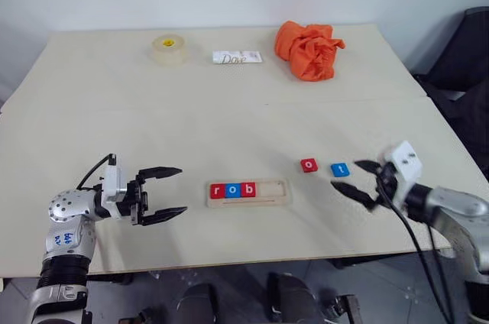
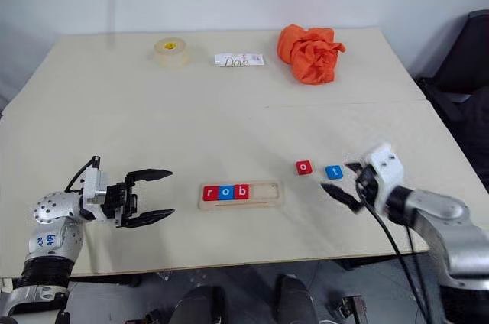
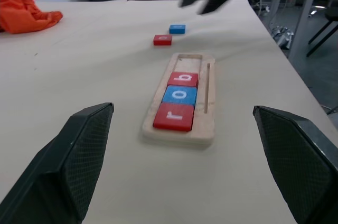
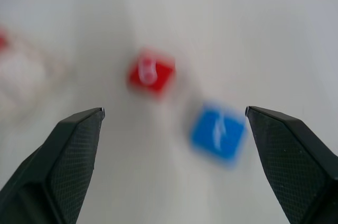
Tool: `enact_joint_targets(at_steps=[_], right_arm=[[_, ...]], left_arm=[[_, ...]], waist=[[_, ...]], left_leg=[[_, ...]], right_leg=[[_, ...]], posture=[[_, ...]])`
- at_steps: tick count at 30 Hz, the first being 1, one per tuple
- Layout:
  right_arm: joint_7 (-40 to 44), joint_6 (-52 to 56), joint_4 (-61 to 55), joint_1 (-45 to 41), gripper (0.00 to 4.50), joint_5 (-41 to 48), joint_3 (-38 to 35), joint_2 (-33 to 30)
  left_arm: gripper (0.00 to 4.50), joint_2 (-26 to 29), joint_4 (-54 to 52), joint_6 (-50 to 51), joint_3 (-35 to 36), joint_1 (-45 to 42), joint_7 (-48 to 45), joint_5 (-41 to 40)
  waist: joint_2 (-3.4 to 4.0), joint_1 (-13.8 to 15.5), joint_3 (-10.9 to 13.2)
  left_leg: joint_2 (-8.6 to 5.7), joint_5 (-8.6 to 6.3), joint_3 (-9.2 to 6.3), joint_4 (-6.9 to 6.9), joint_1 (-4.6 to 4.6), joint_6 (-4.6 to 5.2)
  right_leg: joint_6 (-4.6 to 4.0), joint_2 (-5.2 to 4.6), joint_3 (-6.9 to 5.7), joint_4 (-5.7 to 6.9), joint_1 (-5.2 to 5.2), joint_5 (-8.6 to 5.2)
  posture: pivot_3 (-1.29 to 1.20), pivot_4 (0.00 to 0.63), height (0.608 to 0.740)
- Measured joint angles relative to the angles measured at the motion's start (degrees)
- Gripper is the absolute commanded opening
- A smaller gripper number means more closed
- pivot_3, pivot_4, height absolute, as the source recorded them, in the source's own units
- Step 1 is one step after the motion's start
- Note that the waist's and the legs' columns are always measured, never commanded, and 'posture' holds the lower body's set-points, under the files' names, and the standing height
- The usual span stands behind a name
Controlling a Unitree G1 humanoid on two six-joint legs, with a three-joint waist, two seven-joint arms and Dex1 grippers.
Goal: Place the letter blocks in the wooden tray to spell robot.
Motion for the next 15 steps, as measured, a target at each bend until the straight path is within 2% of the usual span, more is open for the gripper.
enact_joint_targets(at_steps=[7,15], right_arm=[[-12.08,6.05,0.0,-4.04,4.47,-3.09,5.73,6.9],[-16.3,7.38,0.24,-4.03,4.47,-5.37,10.21,8.81]], left_arm=[[4.5,-0.24,-0.18,0.0,0.01,0.43,0.54,0.01],[4.5,-1.33,-2.56,0.0,-0.03,1.9,1.5,0.0]], waist=[[0.0,0.62,0.0],[0.0,0.21,0.0]], left_leg=[[-0.03,-0.08,0.04,-0.01,-0.11,0.04],[-0.02,-0.08,0.03,-0.02,-0.09,0.04]], right_leg=[[-0.05,0.0,0.0,-0.1,0.0,-0.03],[-0.05,0.0,0.0,-0.07,-0.01,-0.03]], posture=[[0.0,0.15,0.74],[0.0,0.15,0.74]])
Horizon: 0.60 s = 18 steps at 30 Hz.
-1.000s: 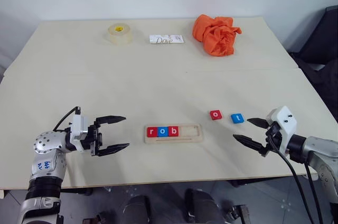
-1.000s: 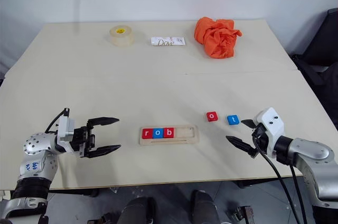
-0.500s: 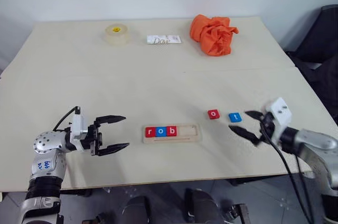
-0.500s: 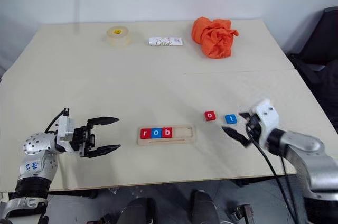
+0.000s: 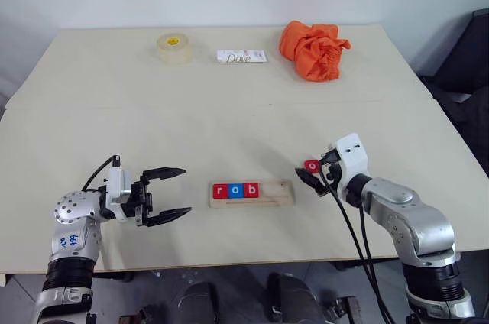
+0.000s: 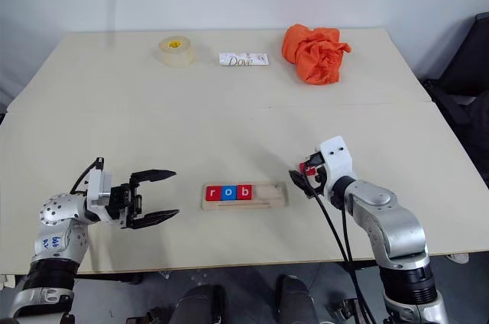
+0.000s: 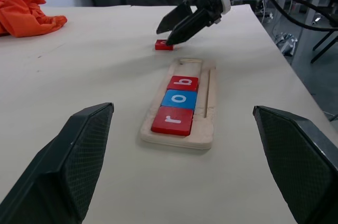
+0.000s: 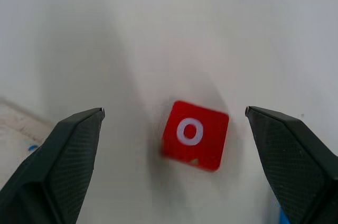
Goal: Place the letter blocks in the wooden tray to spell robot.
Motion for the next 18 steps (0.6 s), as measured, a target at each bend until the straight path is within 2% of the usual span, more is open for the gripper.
enact_joint_targets(at_steps=[4,5,8,14,18], right_arm=[[-1.26,0.16,0.06,0.74,4.47,-1.39,1.23,0.07],[-1.69,0.28,0.34,0.93,4.31,-1.79,1.23,0.16],[-2.67,0.16,0.9,0.94,3.6,-1.9,1.19,1.12],[-3.04,-0.13,1.02,0.98,1.53,-1.88,1.11,1.93],[-2.97,-0.55,1.29,0.97,1.45,-1.89,1.09,1.92]], left_arm=[[4.5,-0.02,-1.03,0.01,0.0,1.34,0.48,0.0],[4.5,-0.06,-1.25,0.02,0.0,1.57,0.52,-0.01],[4.5,-0.06,-2.18,0.05,0.0,1.92,0.55,-0.04],[4.5,-0.05,-2.58,0.38,0.02,2.65,0.56,-0.06],[4.5,-0.03,-2.58,0.48,0.04,2.64,0.57,-0.06]], waist=[[0.0,-0.01,0.0],[0.0,-0.01,0.0],[-0.01,-0.01,0.0],[-0.01,-0.02,-0.01],[-0.01,-0.03,-0.01]], left_leg=[[0.0,0.0,-0.01,0.0,0.0,0.0],[0.0,0.0,0.0,0.0,0.0,0.0],[0.01,0.0,-0.01,0.0,0.02,0.0],[0.01,0.01,-0.01,0.0,0.02,0.0],[0.01,0.01,-0.01,0.0,0.02,0.0]], right_leg=[[0.0,0.0,0.0,0.0,0.0,0.0],[0.0,0.0,0.0,0.0,0.0,0.0],[0.0,0.0,0.0,0.01,0.01,0.0],[0.0,0.0,0.0,0.01,0.01,0.0],[0.0,0.0,0.0,0.01,0.01,0.0]], posture=[[0.0,0.15,0.74],[0.0,0.15,0.74],[0.0,0.15,0.74],[0.0,0.15,0.74],[0.0,0.15,0.74]])
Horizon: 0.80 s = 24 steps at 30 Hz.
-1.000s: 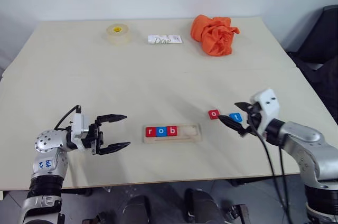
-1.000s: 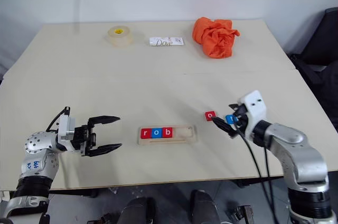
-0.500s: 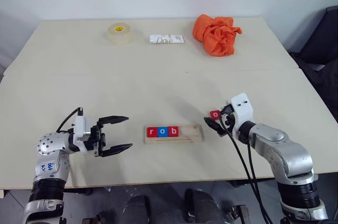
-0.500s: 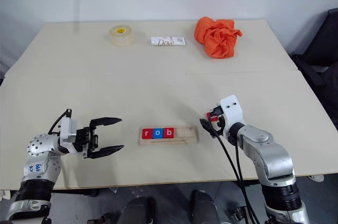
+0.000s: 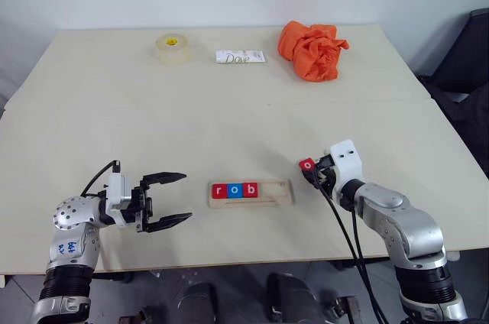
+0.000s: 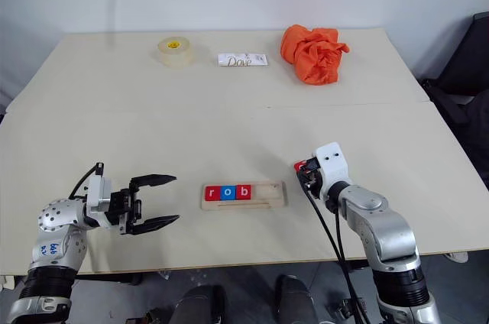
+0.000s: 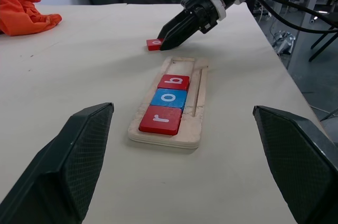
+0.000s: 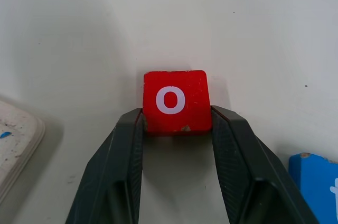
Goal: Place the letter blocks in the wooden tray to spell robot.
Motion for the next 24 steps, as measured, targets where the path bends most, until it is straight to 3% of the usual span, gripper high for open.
enact_joint_targets(at_steps=[5,11,17,22,24], right_arm=[[-1.15,3.17,-2.69,0.07,1.45,1.2,-3.19,0.59],[-5.27,12.38,-16.48,4.95,1.45,3.37,-9.39,3.17],[-9.96,20.61,-25.28,10.51,1.45,4.14,-8.94,9.65],[-11.59,22.87,-25.41,9.86,1.45,3.85,-9.06,10.38],[-12.08,23.02,-25.41,9.8,2.19,3.79,-9.05,10.86]], left_arm=[[4.5,0.06,0.18,0.1,-0.01,-0.82,-0.28,0.0],[4.5,0.28,1.83,0.39,-0.11,-2.57,-1.81,0.01],[4.5,0.32,4.82,0.62,-0.5,-5.81,-3.52,0.03],[4.5,0.32,5.68,0.61,-0.51,-6.47,-4.05,0.11],[4.5,0.32,5.93,0.61,-0.51,-6.85,-4.05,0.13]], waist=[[0.01,0.03,0.01],[0.0,0.15,0.0],[0.0,-0.12,0.0],[0.0,-0.05,0.0],[0.0,-0.03,0.0]], left_leg=[[0.0,0.0,0.0,0.0,-0.03,0.0],[0.0,-0.01,-0.04,-0.04,-0.04,-0.01],[0.0,0.0,-0.04,-0.03,-0.02,0.0],[0.0,0.0,-0.06,-0.04,-0.03,0.0],[0.0,0.0,-0.06,-0.04,-0.03,0.01]], right_leg=[[0.0,0.0,0.0,0.0,-0.03,0.0],[-0.01,0.01,-0.02,-0.06,-0.02,-0.01],[-0.01,0.01,0.0,-0.02,-0.02,0.0],[-0.03,0.02,-0.01,-0.03,-0.03,-0.02],[-0.03,0.02,-0.01,-0.04,-0.02,-0.02]], posture=[[0.0,0.15,0.74],[0.0,0.15,0.74],[0.0,0.15,0.74],[0.0,0.15,0.74],[0.0,0.15,0.74]])
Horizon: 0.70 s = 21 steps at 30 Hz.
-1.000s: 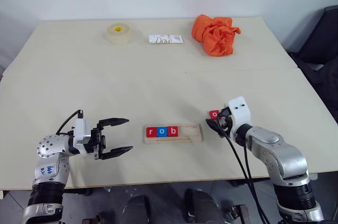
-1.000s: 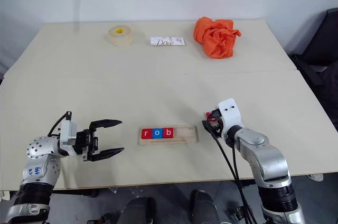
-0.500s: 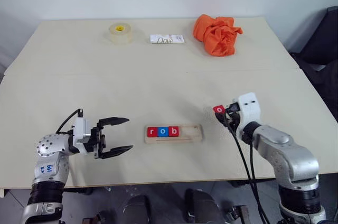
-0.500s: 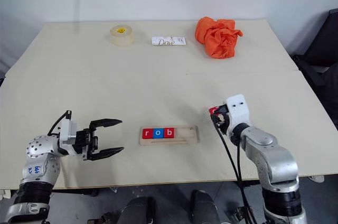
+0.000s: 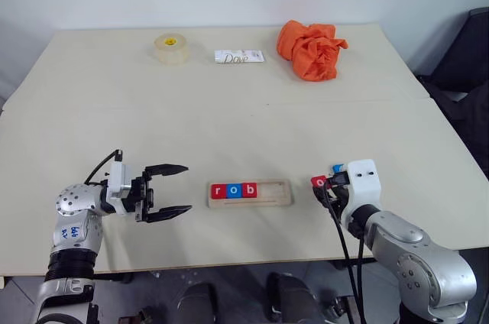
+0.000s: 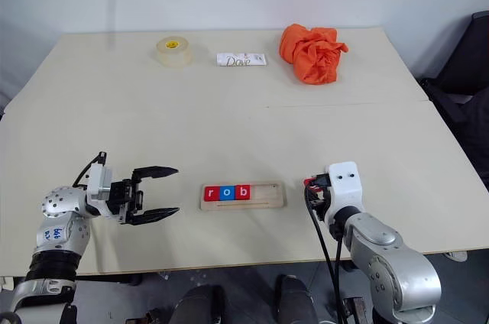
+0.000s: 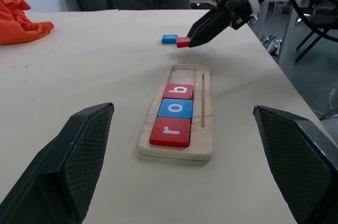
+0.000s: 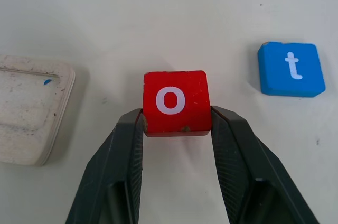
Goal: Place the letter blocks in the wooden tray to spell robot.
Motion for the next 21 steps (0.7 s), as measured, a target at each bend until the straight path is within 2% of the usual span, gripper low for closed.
enact_joint_targets(at_steps=[1,7,11,16,21], right_arm=[[-0.16,0.0,0.0,-0.03,2.42,-0.04,-0.01,0.06],[0.61,-0.35,0.0,-0.68,4.49,-0.25,-0.16,-0.73],[4.72,-1.79,0.01,-1.1,4.49,1.1,-0.01,-5.58],[22.23,-14.6,3.01,-2.09,4.49,2.56,2.91,-26.72],[40.12,-35.07,17.7,-5.81,4.49,-1.78,9.97,-39.89]], left_arm=[[4.5,0.0,0.02,0.0,0.0,-0.06,0.0,0.0],[4.5,0.0,0.07,0.0,0.0,-0.05,0.0,0.0],[4.5,0.0,0.02,0.0,0.0,0.17,-0.01,-0.01],[4.5,0.0,-0.88,0.21,-0.01,2.23,-0.06,-0.18],[4.5,1.35,-0.94,-0.16,0.11,3.48,-0.07,-0.26]], waist=[[0.0,0.0,0.0],[0.0,-0.04,0.0],[0.0,-0.02,0.0],[0.01,-0.07,0.03],[-0.09,-0.08,0.08]], left_leg=[[0.0,0.0,0.0,0.0,0.0,0.0],[0.0,0.0,0.0,-0.01,0.0,0.0],[0.0,-0.01,0.0,-0.01,0.0,0.0],[0.01,-0.04,0.0,-0.05,0.01,0.04],[0.02,-0.03,0.03,-0.07,0.03,0.04]], right_leg=[[0.0,0.0,0.0,-0.01,0.0,0.0],[0.0,0.0,0.0,-0.02,0.0,0.0],[0.0,0.0,0.0,-0.04,0.02,0.0],[0.02,0.02,0.0,-0.15,0.03,0.0],[0.05,0.05,0.0,-0.15,0.02,0.01]], posture=[[0.0,0.15,0.74],[0.0,0.15,0.74],[0.0,0.15,0.74],[0.0,0.15,0.74],[0.0,0.15,0.74]])
